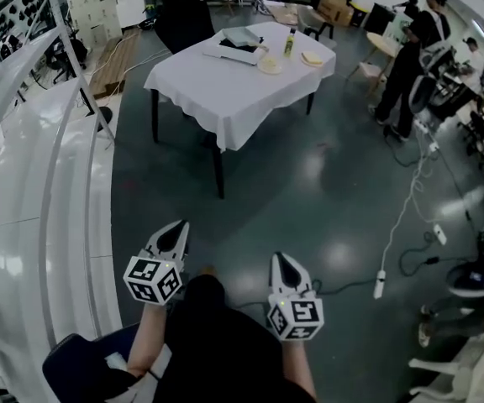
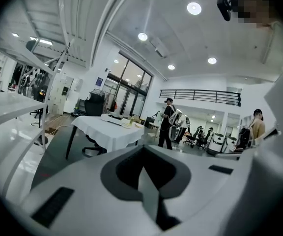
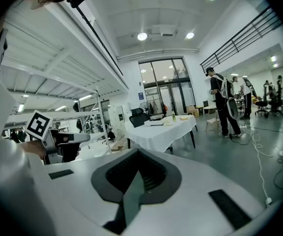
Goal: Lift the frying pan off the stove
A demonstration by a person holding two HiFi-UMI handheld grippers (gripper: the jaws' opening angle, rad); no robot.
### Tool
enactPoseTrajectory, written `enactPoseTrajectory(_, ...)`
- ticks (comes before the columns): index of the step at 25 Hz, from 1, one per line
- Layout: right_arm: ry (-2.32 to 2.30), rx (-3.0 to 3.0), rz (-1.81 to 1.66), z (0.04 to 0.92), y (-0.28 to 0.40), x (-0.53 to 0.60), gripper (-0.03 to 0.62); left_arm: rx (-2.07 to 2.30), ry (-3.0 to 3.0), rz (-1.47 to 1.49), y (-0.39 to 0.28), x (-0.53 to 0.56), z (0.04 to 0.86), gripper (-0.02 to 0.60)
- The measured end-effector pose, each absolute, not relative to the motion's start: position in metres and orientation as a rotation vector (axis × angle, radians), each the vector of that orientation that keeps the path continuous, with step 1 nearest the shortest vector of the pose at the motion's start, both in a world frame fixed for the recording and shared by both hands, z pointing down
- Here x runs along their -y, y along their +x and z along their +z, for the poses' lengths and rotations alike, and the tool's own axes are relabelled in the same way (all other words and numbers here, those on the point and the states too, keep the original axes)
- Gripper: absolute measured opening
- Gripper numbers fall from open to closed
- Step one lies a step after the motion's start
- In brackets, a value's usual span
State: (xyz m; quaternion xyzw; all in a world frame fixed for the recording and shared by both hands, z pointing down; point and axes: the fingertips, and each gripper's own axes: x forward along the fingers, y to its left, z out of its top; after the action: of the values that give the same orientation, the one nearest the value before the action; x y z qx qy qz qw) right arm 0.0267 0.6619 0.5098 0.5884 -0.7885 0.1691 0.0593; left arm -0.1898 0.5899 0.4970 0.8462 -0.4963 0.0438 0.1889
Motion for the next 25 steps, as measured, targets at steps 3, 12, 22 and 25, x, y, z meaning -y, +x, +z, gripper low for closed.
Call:
enactPoseTrajectory(3, 1.783, 2.392, 0.494, 0.507, 0.027, -0.664, 0.005, 1.409, 2.383, 0.113, -0.191, -0.596, 0.496, 0.006)
enactPoseTrajectory(12, 1.751, 2.416, 0.506, 0.510, 0.012, -0.675, 0.005, 1.376, 2.383, 0.076, -0.192, -0.613, 0.493, 0.246)
enactPoseTrajectory(22, 1.750, 2.405, 0.508, 0.514, 0.008, -0.648, 0.005, 1.385, 2.408, 0.067, -0.187, -0.587, 0.492, 0.272)
enactPoseTrajectory(25, 1.751, 2.391, 0.512, 0.514, 0.008, -0.624, 0.005, 1.395, 2.410, 0.043, -0.193, -0.564, 0.490, 0.272)
